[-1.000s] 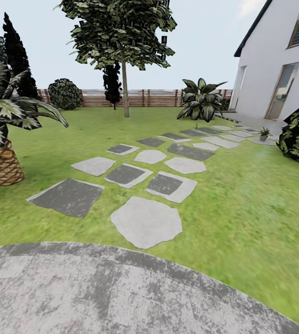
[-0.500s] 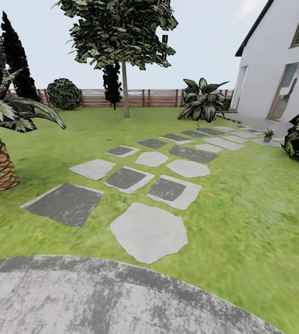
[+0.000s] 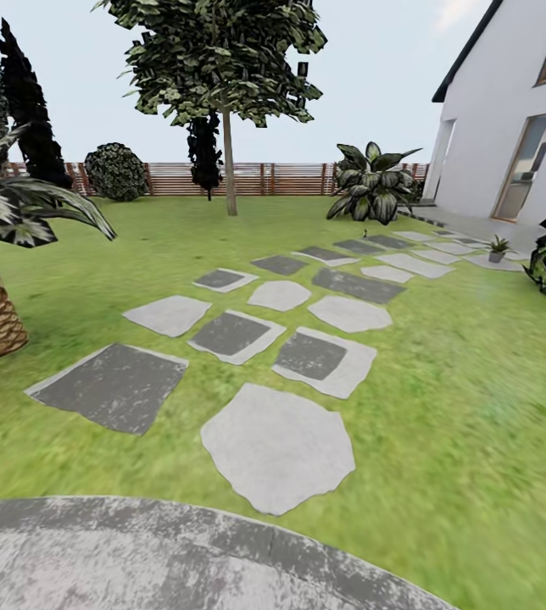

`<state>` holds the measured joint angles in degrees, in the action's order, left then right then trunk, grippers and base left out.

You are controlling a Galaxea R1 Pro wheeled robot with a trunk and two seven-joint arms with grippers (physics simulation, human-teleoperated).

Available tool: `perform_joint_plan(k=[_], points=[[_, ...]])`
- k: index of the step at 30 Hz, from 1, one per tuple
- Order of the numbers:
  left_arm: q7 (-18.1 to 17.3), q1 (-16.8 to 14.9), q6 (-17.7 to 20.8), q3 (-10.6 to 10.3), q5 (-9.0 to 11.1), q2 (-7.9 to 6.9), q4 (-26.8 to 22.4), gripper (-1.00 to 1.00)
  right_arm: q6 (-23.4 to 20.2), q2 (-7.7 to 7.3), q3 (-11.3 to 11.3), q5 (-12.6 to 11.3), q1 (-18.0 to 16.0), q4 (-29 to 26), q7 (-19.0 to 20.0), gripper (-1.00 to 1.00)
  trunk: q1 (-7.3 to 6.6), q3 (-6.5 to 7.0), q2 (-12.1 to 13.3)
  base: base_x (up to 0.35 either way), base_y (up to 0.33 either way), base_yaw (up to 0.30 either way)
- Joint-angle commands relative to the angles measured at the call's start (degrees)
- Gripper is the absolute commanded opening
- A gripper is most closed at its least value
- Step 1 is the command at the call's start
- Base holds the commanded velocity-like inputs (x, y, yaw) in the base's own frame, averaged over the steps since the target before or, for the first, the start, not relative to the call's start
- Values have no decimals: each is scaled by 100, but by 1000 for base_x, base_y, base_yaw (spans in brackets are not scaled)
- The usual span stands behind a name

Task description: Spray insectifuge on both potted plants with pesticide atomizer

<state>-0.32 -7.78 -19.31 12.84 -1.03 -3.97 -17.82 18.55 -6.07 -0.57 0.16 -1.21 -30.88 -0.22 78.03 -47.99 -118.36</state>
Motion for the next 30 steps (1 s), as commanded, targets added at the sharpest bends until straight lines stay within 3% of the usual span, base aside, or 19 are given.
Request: perform_joint_plan(k=[1, 23, 30], points=[[-3, -4, -20, 17, -11, 1, 6, 100, 17, 1, -5, 2, -3, 3, -3, 100, 3, -5, -2, 337, 74, 0], [-3, -4, -20, 17, -13, 1, 6, 100, 17, 1, -13, -7, -3, 3, -2, 100, 3, -5, -2, 337, 74, -3], [-3, -4, -20, 17, -11, 1, 6, 100, 17, 1, -6, -5, -3, 3, 0, 100, 3, -5, -2, 337, 76, -187]])
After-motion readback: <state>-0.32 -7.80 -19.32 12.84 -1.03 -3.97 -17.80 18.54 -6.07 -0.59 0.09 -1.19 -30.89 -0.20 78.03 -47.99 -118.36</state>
